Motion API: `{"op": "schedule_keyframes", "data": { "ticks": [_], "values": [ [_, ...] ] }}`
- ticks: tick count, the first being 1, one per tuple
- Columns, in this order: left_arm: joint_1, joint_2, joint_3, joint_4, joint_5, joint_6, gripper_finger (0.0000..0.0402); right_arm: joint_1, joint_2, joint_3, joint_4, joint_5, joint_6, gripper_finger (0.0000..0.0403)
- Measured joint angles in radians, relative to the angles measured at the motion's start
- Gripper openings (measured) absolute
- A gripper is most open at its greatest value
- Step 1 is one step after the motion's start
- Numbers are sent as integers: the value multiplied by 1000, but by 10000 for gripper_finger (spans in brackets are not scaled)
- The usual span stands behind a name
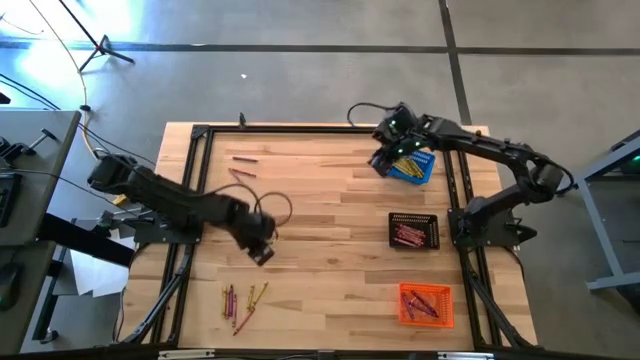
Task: Sort crayons
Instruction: Put the yellow crayon into the blue bin
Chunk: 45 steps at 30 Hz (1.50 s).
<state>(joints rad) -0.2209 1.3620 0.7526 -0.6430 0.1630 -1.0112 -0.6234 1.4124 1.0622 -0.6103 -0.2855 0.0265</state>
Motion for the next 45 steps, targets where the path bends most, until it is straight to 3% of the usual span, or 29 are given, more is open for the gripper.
{"op": "schedule_keyframes", "data": {
  "ticks": [6, 14, 18, 30, 38, 41, 45],
  "values": [
    [-139, 2, 0, 18, -19, -195, 122, 120, 0, 34, 39, 0, 25, 116],
    [-283, 100, -1, 75, -23, -519, 122, 256, 0, 36, 29, 1, 29, 116],
    [-329, 165, 20, 98, -23, -606, 122, 302, 0, 36, 23, 36, 27, 116],
    [-397, 329, 127, 107, -30, -697, 122, 350, 0, 36, -25, 242, 19, 116],
    [-414, 340, 139, 82, -52, -758, 118, 342, 0, 36, -30, 390, -79, 116],
    [-417, 341, 138, 67, -50, -765, 94, 342, 0, 36, -22, 390, -80, 116],
    [-417, 341, 137, 57, -46, -767, 31, 342, 0, 36, -16, 388, -72, 116]
  ]
}}
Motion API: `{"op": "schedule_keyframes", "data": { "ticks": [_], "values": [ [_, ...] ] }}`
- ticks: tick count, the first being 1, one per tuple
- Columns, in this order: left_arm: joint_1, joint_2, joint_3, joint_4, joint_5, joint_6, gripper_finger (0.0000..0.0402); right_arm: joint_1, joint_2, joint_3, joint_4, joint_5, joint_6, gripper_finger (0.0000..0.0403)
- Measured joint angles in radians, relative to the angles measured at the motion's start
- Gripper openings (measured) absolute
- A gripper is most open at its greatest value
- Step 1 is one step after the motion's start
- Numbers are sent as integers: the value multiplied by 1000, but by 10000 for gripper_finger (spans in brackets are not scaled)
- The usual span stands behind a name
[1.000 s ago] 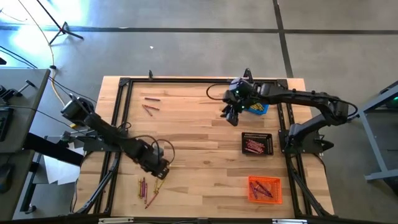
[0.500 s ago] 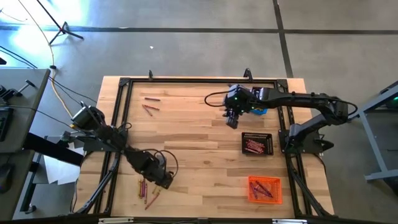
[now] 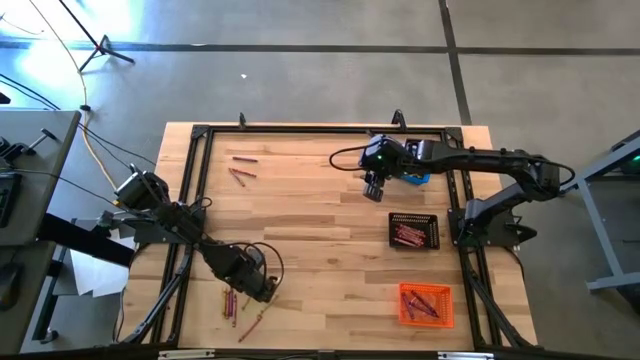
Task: Sort crayons
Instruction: Put the yellow crayon into the blue bin
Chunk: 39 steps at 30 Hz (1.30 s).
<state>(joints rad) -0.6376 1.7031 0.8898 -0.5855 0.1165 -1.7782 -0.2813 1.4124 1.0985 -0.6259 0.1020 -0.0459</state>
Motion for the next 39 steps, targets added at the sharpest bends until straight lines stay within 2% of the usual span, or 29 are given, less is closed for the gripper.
{"op": "schedule_keyframes", "data": {
  "ticks": [2, 7, 12, 14, 19, 24, 30, 34, 36, 39],
  "values": [
    [0, 0, 0, 5, -4, 0, 9, 0, 0, 0, 2, 0, -5, 116],
    [32, -8, -2, 9, -19, 66, 4, 0, 0, 0, 31, -4, 42, 116],
    [143, -41, -5, 31, -151, 254, 1, -13, -5, 18, -98, -17, 65, 116],
    [204, -51, -5, 69, -171, 359, 1, -28, -14, 44, -157, -17, 92, 116],
    [387, -55, -4, 286, -240, 694, 1, -71, -69, 134, -295, 2, 82, 116],
    [569, -55, -3, 606, -284, 1019, 0, -132, -157, 216, -359, 42, 35, 116],
    [740, -55, -1, 930, -288, 1264, 0, -171, -228, 307, -405, 53, 3, 116],
    [801, 3, 124, 946, -282, 1393, 0, -172, -245, 359, -403, 53, 3, 116],
    [809, 89, 250, 925, -252, 1470, 0, -172, -244, 384, -401, 52, 1, 116],
    [806, 234, 470, 808, -232, 1581, 0, -172, -241, 414, -394, 47, 2, 116]
  ]
}}
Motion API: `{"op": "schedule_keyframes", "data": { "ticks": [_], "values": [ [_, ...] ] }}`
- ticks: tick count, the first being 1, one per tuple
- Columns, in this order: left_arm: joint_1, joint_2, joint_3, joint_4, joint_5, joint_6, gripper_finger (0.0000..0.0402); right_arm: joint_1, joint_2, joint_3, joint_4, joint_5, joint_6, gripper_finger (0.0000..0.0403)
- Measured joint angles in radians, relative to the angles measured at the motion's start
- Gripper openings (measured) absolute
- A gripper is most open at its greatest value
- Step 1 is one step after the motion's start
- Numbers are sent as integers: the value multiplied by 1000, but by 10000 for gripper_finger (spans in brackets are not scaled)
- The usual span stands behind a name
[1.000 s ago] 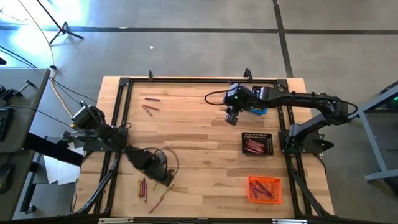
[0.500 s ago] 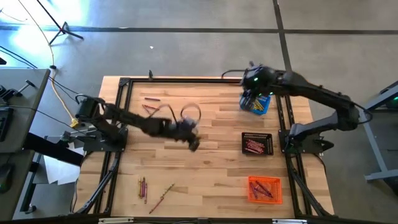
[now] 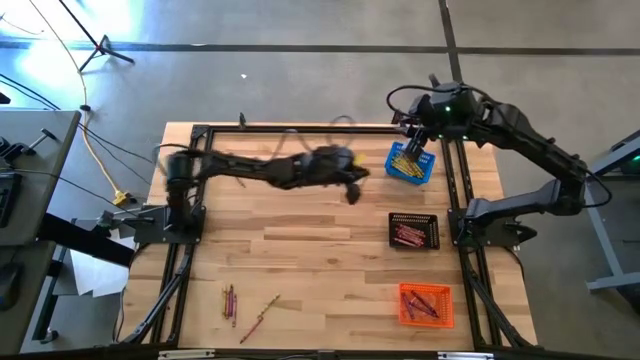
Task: Sort crayons
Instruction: Put the yellow crayon into the blue bin
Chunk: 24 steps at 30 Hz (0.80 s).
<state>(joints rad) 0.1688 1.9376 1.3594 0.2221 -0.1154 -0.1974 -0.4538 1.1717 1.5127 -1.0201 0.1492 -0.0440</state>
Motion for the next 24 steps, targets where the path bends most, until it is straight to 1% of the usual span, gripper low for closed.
{"op": "schedule_keyframes", "data": {
  "ticks": [3, 5, 8, 11, 14, 17, 20, 24],
  "values": [
    [3, 139, 206, -45, 2, 79, 0, 0, 1, 12, -1, -2, 1, 116],
    [10, 218, 328, -38, 24, 106, 0, 0, 0, 13, 0, -2, -1, 116],
    [22, 310, 474, -34, 54, 130, 0, 0, 0, 13, 0, -2, 1, 116],
    [37, 386, 584, -35, 59, 131, 0, 0, 0, 13, 0, -2, 0, 116],
    [51, 462, 665, -32, 60, 131, 0, 0, 0, 12, 0, -2, 0, 116],
    [62, 539, 720, 19, 59, 131, 0, 0, 0, 12, 0, -2, 1, 116],
    [71, 596, 746, 87, 59, 131, 0, 0, 0, 12, 0, -2, 0, 116],
    [80, 627, 752, 133, 59, 132, 13, 0, 0, 12, 0, -2, 0, 116]
  ]
}}
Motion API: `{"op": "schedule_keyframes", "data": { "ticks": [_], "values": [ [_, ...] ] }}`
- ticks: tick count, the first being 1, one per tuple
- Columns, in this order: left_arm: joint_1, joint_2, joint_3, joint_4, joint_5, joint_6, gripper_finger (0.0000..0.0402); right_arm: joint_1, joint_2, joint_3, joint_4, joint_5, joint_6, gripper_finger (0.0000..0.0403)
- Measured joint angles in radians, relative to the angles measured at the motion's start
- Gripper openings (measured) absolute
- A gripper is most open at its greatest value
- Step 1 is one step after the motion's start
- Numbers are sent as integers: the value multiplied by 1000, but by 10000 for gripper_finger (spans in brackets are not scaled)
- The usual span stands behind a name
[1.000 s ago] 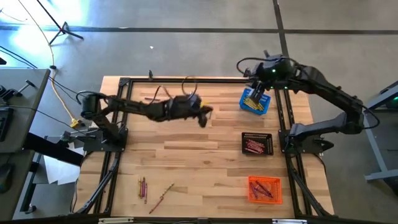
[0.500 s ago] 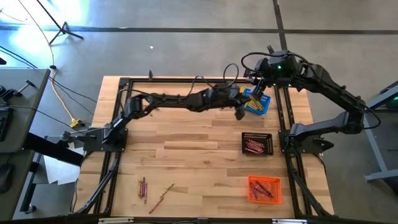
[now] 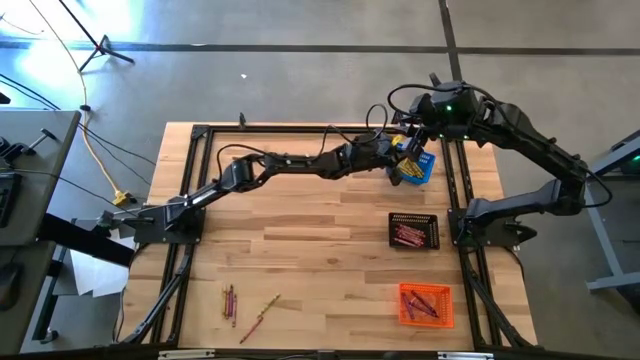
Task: Sort crayons
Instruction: Put the yellow crayon into the blue bin, then put the red crayon into the black bin
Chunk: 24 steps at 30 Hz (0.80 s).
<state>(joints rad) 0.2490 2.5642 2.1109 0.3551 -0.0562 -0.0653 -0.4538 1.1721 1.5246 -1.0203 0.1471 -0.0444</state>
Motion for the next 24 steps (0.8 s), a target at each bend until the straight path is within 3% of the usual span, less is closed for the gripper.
{"op": "schedule_keyframes", "data": {
  "ticks": [10, 14, 18, 24],
  "values": [
    [-3, 1, 1, -18, 3, 120, 98, 0, 1, -1, 3, 0, 2, 116],
    [-3, 0, 1, -48, 8, 69, 120, 0, 3, -1, 7, 0, 1, 116],
    [-4, -36, 1, -190, 94, 65, 121, 0, 11, -2, 10, -7, -6, 116],
    [-29, -111, 0, -557, 75, 195, 103, 3, 18, -2, 36, -8, 18, 116]
  ]
}}
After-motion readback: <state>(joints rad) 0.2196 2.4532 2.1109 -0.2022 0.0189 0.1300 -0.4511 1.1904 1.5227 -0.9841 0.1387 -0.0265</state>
